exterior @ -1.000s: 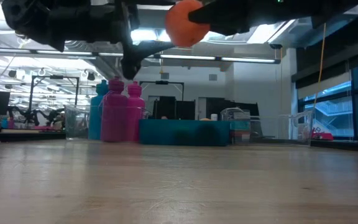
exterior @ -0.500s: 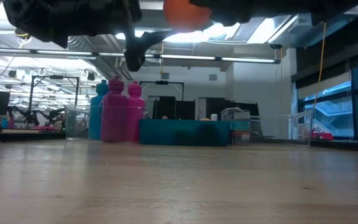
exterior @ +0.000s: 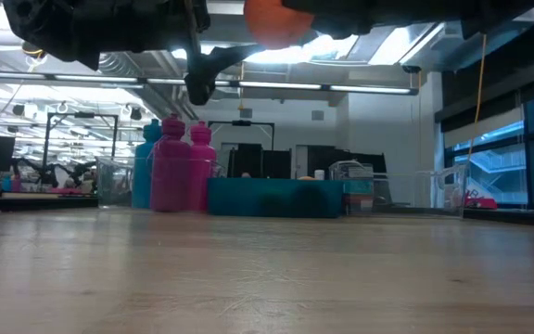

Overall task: Pick & Place Food Item
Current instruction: Put the orange into the blue bin, then return to Home Position

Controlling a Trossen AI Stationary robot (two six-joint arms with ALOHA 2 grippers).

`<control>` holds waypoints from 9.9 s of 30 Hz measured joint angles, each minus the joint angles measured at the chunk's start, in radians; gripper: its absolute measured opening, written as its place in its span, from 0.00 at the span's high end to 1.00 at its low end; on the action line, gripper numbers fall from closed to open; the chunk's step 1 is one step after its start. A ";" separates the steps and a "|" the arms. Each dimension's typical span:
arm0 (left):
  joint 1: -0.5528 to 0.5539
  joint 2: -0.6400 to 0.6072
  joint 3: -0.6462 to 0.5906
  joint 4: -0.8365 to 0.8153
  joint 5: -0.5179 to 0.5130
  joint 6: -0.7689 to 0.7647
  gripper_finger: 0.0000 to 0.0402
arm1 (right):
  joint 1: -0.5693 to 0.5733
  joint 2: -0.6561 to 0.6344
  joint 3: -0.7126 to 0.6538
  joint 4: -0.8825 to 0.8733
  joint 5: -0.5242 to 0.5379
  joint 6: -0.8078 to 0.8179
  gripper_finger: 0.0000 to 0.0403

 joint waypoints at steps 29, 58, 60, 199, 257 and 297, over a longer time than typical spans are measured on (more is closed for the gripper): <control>-0.009 0.003 0.008 0.046 -0.072 -0.023 0.11 | -0.008 0.004 0.008 -0.009 0.002 0.000 0.30; -0.018 0.053 0.087 0.042 0.079 -0.077 0.11 | -0.040 0.003 0.002 0.035 -0.039 -0.053 0.30; -0.018 0.053 0.087 0.039 0.079 -0.079 0.13 | -0.040 0.003 0.002 0.035 -0.036 -0.053 0.30; 0.453 0.282 0.750 -1.454 -0.317 0.710 0.29 | 0.074 -0.369 -0.573 0.218 0.183 0.576 0.05; 0.511 0.426 0.821 -1.526 -0.274 0.736 0.13 | 0.074 -0.369 -0.573 0.216 0.192 0.576 0.05; 0.399 0.336 0.984 -1.528 -0.123 0.802 0.27 | 0.036 -0.369 -0.572 0.226 0.225 0.565 0.06</control>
